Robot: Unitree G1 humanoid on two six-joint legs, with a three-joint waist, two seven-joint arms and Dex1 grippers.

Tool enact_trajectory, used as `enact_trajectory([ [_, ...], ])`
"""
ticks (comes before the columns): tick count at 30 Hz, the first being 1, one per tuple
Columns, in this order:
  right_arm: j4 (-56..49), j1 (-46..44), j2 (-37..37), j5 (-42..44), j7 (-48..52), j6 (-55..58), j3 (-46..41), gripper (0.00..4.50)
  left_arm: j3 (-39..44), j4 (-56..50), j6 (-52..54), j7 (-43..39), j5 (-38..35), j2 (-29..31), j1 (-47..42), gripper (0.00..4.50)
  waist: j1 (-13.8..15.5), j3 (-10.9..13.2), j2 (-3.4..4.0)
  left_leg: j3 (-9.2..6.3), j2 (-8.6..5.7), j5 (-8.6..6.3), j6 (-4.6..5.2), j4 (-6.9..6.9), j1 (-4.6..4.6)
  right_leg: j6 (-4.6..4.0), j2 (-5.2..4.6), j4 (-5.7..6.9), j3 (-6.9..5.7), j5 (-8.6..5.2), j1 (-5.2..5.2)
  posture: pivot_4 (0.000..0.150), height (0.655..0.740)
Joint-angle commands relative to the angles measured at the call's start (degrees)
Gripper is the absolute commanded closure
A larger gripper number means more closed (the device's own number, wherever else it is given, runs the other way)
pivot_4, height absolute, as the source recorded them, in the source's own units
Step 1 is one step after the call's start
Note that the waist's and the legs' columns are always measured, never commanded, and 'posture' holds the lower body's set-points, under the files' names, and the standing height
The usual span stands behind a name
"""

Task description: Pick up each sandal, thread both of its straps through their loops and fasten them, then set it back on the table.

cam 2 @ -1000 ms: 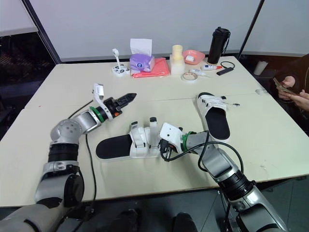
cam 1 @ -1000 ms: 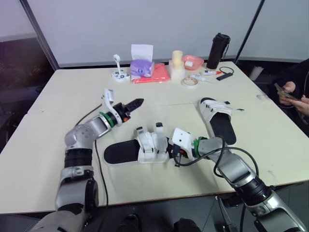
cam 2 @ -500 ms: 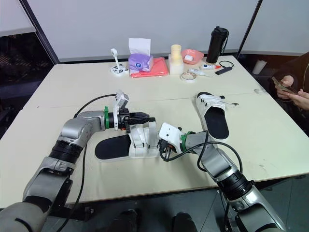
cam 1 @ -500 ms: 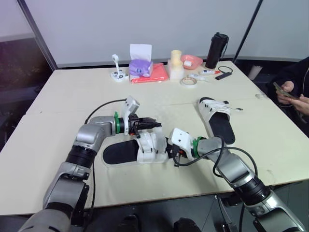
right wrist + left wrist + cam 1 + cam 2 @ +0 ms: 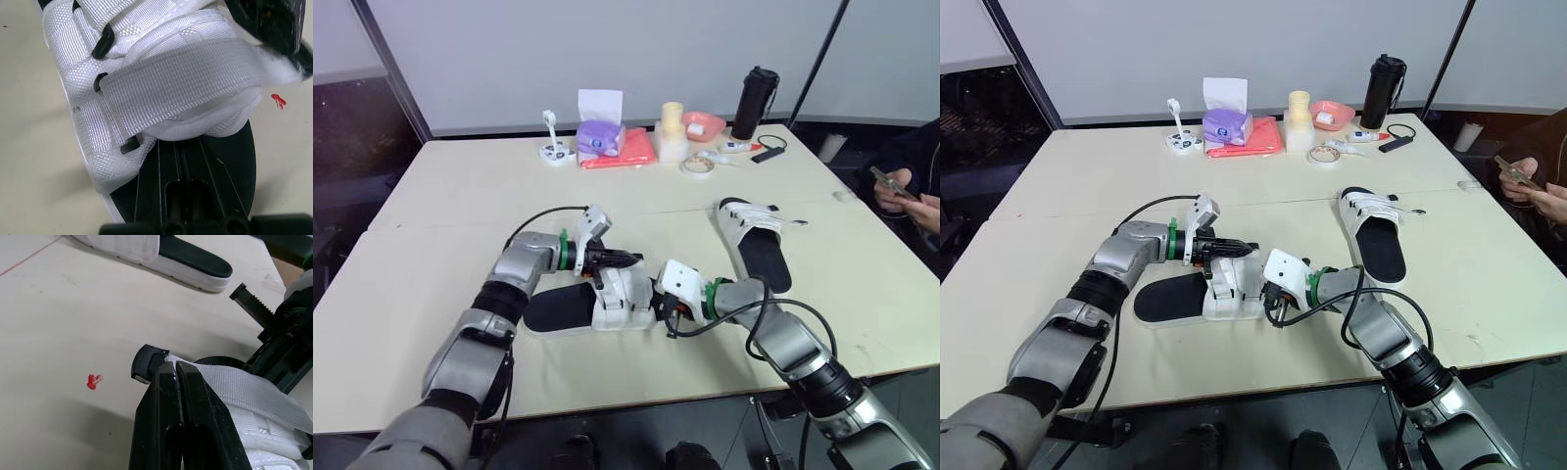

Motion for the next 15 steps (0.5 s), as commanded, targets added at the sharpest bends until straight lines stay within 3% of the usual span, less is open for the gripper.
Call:
enact_trajectory([
  [1, 4.4, 3.07, -0.58, -2.43, 0.45, 2.89, 3.37, 4.5, -1.31, 4.73, -4.47, 0.74, 4.16, -1.38, -1.98, 4.47, 0.07, -0.01, 0.0, -0.01, 0.0, 0.0, 0.0, 0.01, 0.0, 0.0, 0.0, 0.0, -0.02, 0.0, 0.01, 0.15, 0.74],
  [8, 4.22, 3.44, -0.26, -2.6, 0.36, 3.22, 3.28, 4.5, -0.96, 10.8, -7.03, 1.4, 8.56, -2.29, -4.82, 4.47, -0.01, -0.04, -0.02, -0.06, -0.01, 0.0, 0.0, 0.09, 0.03, 0.21, 0.0, 0.02, -0.08, -0.12, 0.12, 0.15, 0.74],
  [15, 4.64, 3.26, -0.07, -2.62, 0.42, 3.08, 3.26, 4.5, 3.38, 11.31, -6.08, 1.48, 7.27, -0.47, -6.71, 4.47, -0.13, -0.03, -0.03, -0.07, -0.01, -0.01, 0.02, 0.07, 0.02, 0.19, 0.0, 0.07, -0.08, -0.1, 0.06, 0.15, 0.74],
])
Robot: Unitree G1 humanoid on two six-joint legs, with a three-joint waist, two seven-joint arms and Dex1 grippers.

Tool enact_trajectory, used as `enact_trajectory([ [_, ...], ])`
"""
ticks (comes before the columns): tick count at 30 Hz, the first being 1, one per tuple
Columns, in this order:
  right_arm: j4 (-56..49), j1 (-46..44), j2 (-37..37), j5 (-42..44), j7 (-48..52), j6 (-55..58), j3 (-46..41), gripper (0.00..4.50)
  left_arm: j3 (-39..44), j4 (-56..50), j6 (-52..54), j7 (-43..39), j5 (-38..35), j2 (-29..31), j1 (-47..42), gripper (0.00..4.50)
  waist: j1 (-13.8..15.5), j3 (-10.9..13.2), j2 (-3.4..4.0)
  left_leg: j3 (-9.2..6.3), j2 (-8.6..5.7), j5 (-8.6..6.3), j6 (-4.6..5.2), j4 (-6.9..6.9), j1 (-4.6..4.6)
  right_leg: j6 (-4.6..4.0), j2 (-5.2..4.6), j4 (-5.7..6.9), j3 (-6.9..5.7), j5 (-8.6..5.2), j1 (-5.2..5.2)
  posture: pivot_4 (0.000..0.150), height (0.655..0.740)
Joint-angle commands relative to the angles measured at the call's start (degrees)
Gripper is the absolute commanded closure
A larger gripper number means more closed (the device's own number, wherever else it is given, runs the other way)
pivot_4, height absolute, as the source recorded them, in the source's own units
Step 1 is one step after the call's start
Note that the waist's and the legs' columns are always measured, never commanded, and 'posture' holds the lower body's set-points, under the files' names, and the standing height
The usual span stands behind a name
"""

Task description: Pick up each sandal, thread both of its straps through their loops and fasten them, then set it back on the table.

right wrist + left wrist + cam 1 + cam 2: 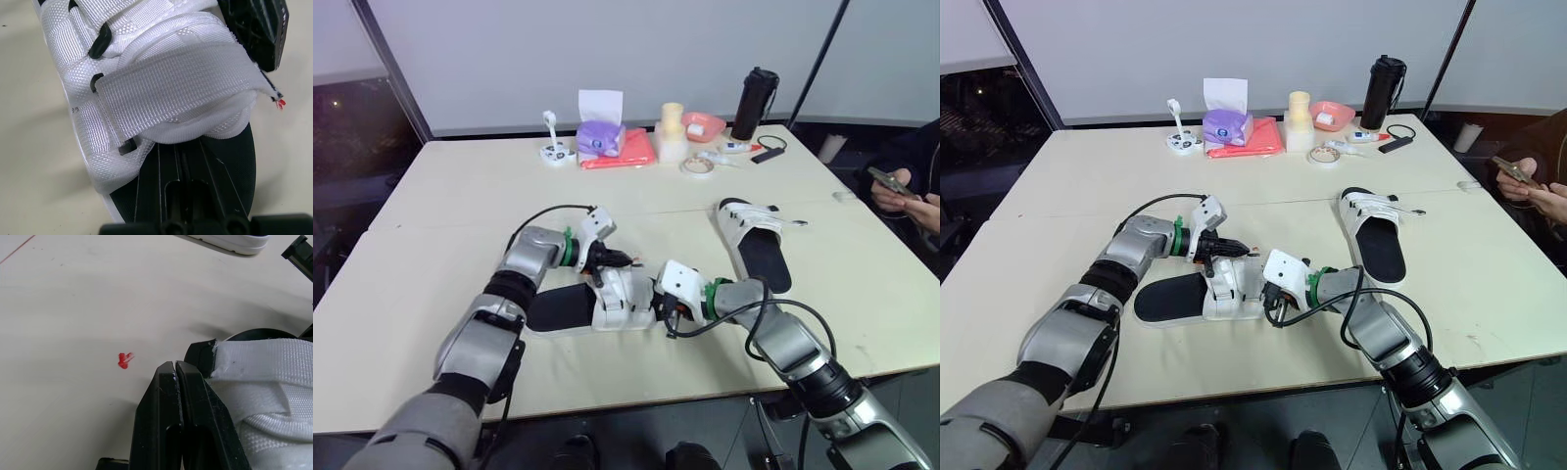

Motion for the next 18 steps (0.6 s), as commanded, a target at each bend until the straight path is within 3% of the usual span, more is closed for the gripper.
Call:
enact_trajectory([
  [1, 4.92, 3.01, -0.34, -2.12, 0.42, 2.9, 3.28, 4.5, 3.81, 0.11, 1.16, 0.46, -1.64, 0.93, -2.38, 4.47, -0.02, 0.01, -0.01, 0.0, 0.0, 0.0, 0.0, 0.0, -0.01, 0.0, 0.0, 0.0, 0.0, 0.0, -0.01, 0.15, 0.74],
  [10, 4.97, 2.84, -0.04, -2.22, 0.39, 2.84, 3.42, 4.5, 10.34, -2.17, 9.25, 0.38, -5.63, 2.0, -3.92, 4.47, -0.17, 0.03, -0.01, 0.0, 0.0, 0.0, 0.0, -0.02, -0.01, 0.02, 0.0, 0.04, -0.01, -0.01, -0.03, 0.15, 0.74],
  [18, 3.99, 3.8, 0.05, -1.97, -0.14, 3.45, 3.17, 4.5, 12.33, -31.08, 14.58, -5.39, -11.44, 11.57, 14.79, 4.47, -0.44, 0.04, 0.05, -0.01, 0.02, 0.0, 0.0, -0.13, 0.01, -0.07, 0.01, 0.08, 0.04, 0.04, -0.08, 0.15, 0.74],
])
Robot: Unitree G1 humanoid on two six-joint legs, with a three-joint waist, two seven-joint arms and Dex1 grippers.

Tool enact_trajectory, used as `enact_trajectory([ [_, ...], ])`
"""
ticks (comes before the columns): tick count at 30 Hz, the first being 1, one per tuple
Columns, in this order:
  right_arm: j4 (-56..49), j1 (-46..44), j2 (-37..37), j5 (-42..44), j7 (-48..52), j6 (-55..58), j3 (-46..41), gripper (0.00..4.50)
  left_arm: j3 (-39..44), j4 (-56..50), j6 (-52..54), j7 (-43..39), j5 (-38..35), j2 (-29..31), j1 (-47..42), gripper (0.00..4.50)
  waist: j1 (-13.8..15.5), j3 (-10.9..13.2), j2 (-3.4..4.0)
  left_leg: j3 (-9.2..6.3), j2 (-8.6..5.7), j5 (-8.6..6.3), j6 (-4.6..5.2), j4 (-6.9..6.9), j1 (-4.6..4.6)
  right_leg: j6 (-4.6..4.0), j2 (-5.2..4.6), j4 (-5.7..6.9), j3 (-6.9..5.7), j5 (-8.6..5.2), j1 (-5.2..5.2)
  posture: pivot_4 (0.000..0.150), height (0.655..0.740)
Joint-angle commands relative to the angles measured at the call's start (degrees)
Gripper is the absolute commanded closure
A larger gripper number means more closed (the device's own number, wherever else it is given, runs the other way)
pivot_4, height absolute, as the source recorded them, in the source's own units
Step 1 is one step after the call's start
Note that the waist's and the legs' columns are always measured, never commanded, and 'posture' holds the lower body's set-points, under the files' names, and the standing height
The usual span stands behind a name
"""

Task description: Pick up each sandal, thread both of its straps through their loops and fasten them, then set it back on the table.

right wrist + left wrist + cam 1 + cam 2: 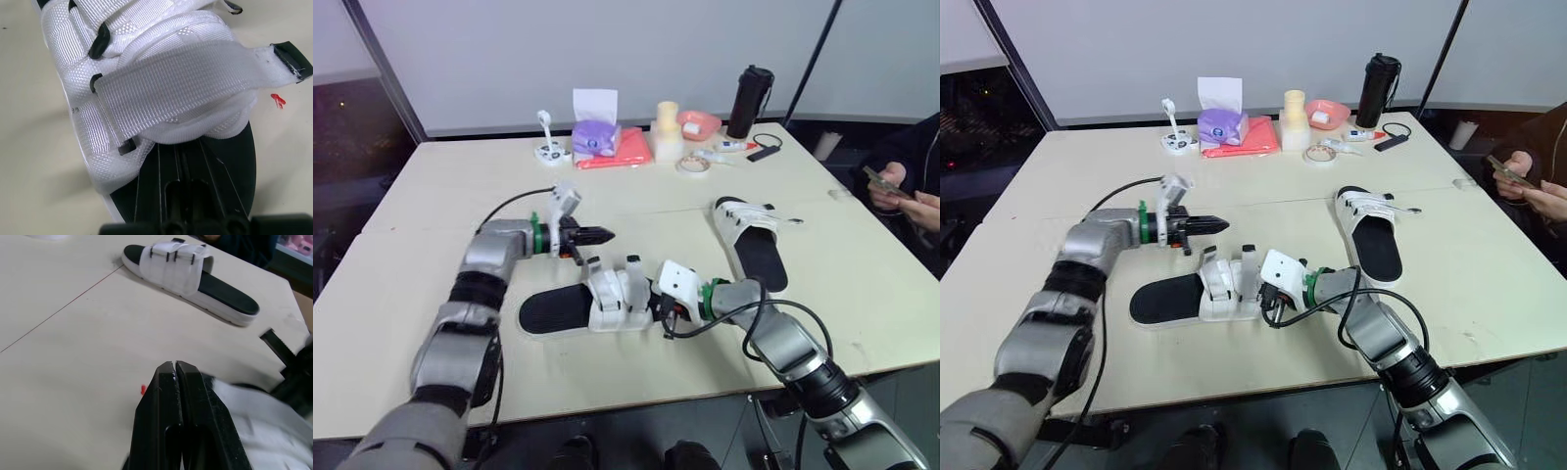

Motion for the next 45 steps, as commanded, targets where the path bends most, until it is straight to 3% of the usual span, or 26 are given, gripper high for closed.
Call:
enact_trajectory([
  [1, 4.27, 3.71, -0.68, -1.95, 0.25, 3.41, 3.0, 4.5, 1.21, -12.1, -1.13, -3.34, -2.32, 5.1, 7.77, 4.47, 0.03, 0.0, 0.02, 0.0, 0.01, 0.0, 0.0, -0.01, 0.0, -0.01, 0.0, 0.0, 0.01, 0.0, -0.02, 0.15, 0.74],
  [4, 4.33, 3.87, -0.72, -2.04, 0.45, 3.14, 3.23, 4.5, 1.91, -19.47, 0.09, -3.76, -4.11, 8.48, 14.48, 4.47, 0.31, 0.0, 0.01, -0.01, 0.04, -0.01, -0.02, -0.01, 0.01, -0.07, 0.0, -0.01, 0.02, 0.02, -0.01, 0.15, 0.74],
  [7, 4.58, 3.65, -0.6, -2.14, 0.75, 2.96, 3.41, 4.5, 4.05, -24.62, 7.03, -2.04, -8.29, 9.84, 17.82, 3.58, 0.56, 0.0, 0.0, -0.06, 0.1, -0.02, -0.03, 0.02, 0.01, -0.18, 0.0, -0.06, 0.01, -0.01, -0.02, 0.15, 0.74],
  [14, 4.58, 3.56, -0.88, -2.52, 1.2, 2.63, 3.44, 4.5, 8.55, -29.44, 23.89, 6.53, -17.35, 8.11, 20.23, 0.03, 0.36, -0.02, 0.03, -0.14, 0.1, -0.02, -0.02, -0.01, 0.01, -0.13, -0.02, -0.06, 0.01, 0.01, -0.01, 0.15, 0.74],
  [23, -6.41, 6.06, -6.88, -4.57, 0.11, 3.57, 0.48, 4.5, 11.97, -30.47, 42.57, 13.05, -27.85, 6.55, 24.03, 0.03, 1.58, 0.03, 0.02, -0.11, -0.03, -0.05, -0.02, 0.01, -0.05, -0.06, -0.12, -0.11, -0.04, -0.01, -0.08, 0.15, 0.74],
  [38, -27.07, 6.93, -26.3, -2.34, 8.88, 6.42, -10.68, 4.5, 10.36, -18.55, 42.72, 20.18, -28.43, -3.32, 18.03, 0.03, 1.95, 0.39, 0.11, 0.01, -0.1, -0.06, -0.03, 0.11, -0.24, -0.05, -0.18, -0.16, -0.03, -0.02, -0.1, 0.15, 0.74],
  [45, -29.87, 7.94, -29.5, -0.49, 10.9, 7.15, -13.68, 4.5, 9.12, -11.1, 41.78, 20.39, -28.22, -9.26, 12.14, 0.03, 2.38, 0.41, 0.07, 0.01, -0.12, -0.06, -0.03, 0.24, -0.25, -0.05, -0.19, -0.17, -0.04, -0.02, -0.03, 0.15, 0.74],
])
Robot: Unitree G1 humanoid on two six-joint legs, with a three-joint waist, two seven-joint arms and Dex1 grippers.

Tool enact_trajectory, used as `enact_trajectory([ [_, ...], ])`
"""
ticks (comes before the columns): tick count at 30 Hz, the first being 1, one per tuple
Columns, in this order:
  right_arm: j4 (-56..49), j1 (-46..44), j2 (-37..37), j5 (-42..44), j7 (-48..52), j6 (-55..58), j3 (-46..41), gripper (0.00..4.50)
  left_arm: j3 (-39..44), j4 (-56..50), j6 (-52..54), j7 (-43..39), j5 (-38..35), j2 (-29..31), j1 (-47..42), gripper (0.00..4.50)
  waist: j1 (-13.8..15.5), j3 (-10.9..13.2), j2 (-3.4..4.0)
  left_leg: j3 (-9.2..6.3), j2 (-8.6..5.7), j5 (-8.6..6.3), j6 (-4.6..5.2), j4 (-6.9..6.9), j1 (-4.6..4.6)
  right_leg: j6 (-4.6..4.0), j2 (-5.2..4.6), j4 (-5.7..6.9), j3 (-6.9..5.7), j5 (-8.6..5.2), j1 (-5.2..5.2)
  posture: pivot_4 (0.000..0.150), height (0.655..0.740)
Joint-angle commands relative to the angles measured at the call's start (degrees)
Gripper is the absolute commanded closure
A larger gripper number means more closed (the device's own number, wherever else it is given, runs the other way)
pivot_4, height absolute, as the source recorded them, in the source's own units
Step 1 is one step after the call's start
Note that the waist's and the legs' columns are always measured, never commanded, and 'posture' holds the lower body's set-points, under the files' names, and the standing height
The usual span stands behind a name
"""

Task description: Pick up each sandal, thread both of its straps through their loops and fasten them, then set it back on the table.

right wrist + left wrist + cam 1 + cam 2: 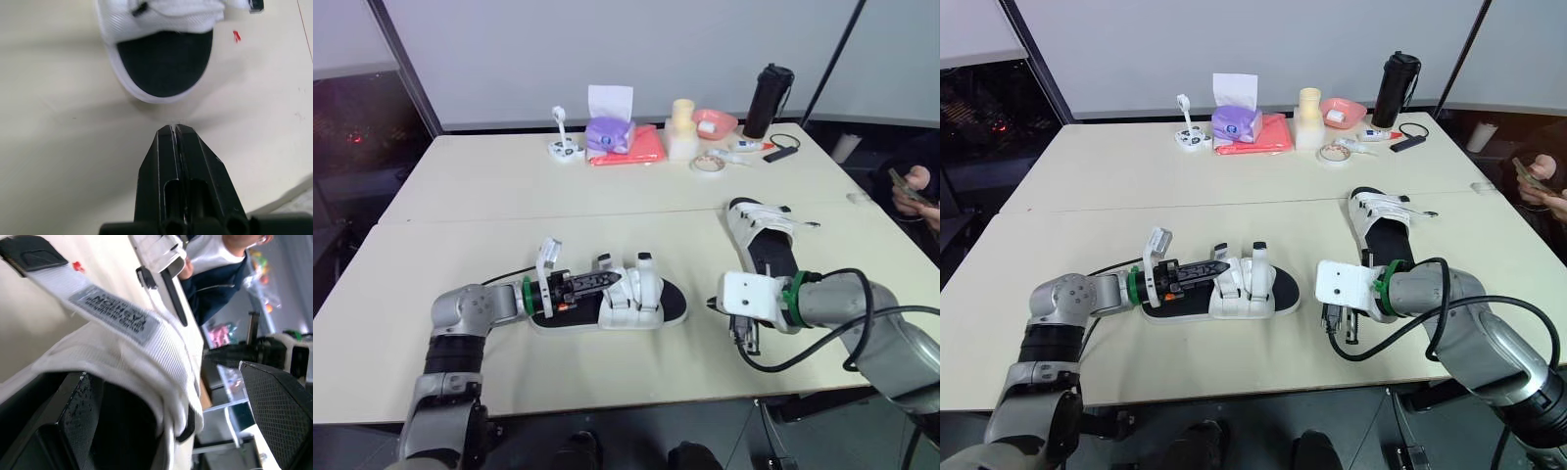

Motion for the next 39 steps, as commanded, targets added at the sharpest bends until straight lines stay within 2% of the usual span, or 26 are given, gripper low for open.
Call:
enact_trajectory([
  [1, -3.07, -0.01, -1.31, 0.84, 0.38, 0.43, -2.49, 4.5, -2.5, 3.23, -1.25, 0.83, 1.17, -3.22, -2.26, 0.03, 0.2, 0.01, -0.02, 0.0, -0.01, 0.0, 0.0, 0.04, -0.02, 0.0, -0.01, -0.01, 0.0, 0.0, 0.0, 0.15, 0.74],
  [10, -4.15, 0.21, -1.2, 1.01, -0.59, 2.75, -2.67, 4.5, -5.21, 7.39, -2.16, 0.75, 3.58, -7.28, -5.28, 0.03, 1.45, 0.01, -0.02, 0.0, -0.03, 0.0, 0.0, 0.08, -0.21, 0.03, -0.01, -0.02, -0.01, 0.01, -0.12, 0.15, 0.74],
  [13, -4.41, 0.24, -1.11, 1.07, -0.93, 3.4, -2.71, 4.5, -6.21, 7.53, -2.49, 0.68, 4.48, -7.77, -5.35, 0.81, 1.32, 0.02, -0.03, 0.0, -0.04, 0.0, 0.0, 0.17, -0.22, 0.02, -0.01, -0.02, -0.01, 0.01, -0.09, 0.15, 0.74],
  [20, -4.27, 0.33, -0.97, 1.28, -1.57, 3.81, -2.66, 4.5, -4.03, 7.54, -2.15, 3.05, 3.94, -9.91, -6.41, 4.34, 1.52, -0.04, 0.08, -0.05, -0.04, 0.03, -0.01, 0.19, -0.53, 0.05, 0.0, 0.08, -0.04, 0.03, -0.41, 0.15, 0.74],
  [21, -4.19, 0.38, -0.95, 1.35, -1.68, 3.84, -2.65, 4.5, -1.99, 7.42, -1.83, 4.62, 2.96, -10.7, -7.05, 4.47, 1.49, -0.04, 0.07, -0.05, -0.04, 0.05, -0.02, 0.22, -0.5, 0.05, 0.0, 0.09, -0.06, 0.05, -0.37, 0.15, 0.74],
  [25, -4.1, 0.64, -0.99, 1.59, -2.06, 3.87, -2.58, 4.5, 5.28, 6.97, -3.59, 11.07, 0.58, -13.72, -9.42, 4.47, 1.25, 0.0, 0.03, -0.04, -0.03, 0.12, -0.02, 0.31, -0.52, -0.01, 0.01, 0.08, -0.06, 0.15, -0.35, 0.15, 0.74],
  [27, -3.98, 0.68, -0.77, 1.7, -2.29, 3.91, -2.45, 4.5, 9.27, 7.31, -7.86, 15.44, 0.09, -15.89, -11.27, 4.47, 1.24, 0.01, 0.03, -0.04, -0.03, 0.12, -0.01, 0.32, -0.6, 0.12, 0.01, 0.08, -0.06, 0.23, -0.44, 0.15, 0.74],
  [30, -3.55, 0.56, -0.07, 1.82, -2.71, 3.92, -1.85, 4.5, 16.87, 9.66, -22.37, 24.99, -0.62, -21.46, -16.22, 4.47, 1.31, 0.09, -0.07, -0.05, -0.03, 0.16, -0.04, 0.31, -1.05, 0.19, 0.01, 0.1, -0.05, 0.28, -0.92, 0.15, 0.74],
  [34, -2.71, 0.02, 0.7, 1.73, -3.05, 3.72, -0.72, 4.5, 21.19, 16.41, -42.89, 34.22, 2.15, -27.6, -22.12, 4.47, 1.26, 0.31, -0.36, 0.01, -0.05, 0.21, -0.15, 0.31, -1.21, 0.24, 0.01, 0.08, -0.02, 0.34, -1.08, 0.15, 0.74],
  [39, -2.01, -0.02, 0.78, 1.39, -3.04, 3.45, 0.36, 4.5, 23.0, 31.37, -64.42, 45.5, 6.64, -29.49, -29.55, 4.47, 1.02, 0.45, -0.49, 0.18, -0.06, 0.27, -0.28, 0.29, -1.23, 0.27, 0.0, 0.03, 0.04, 0.33, -1.16, 0.15, 0.74],
])
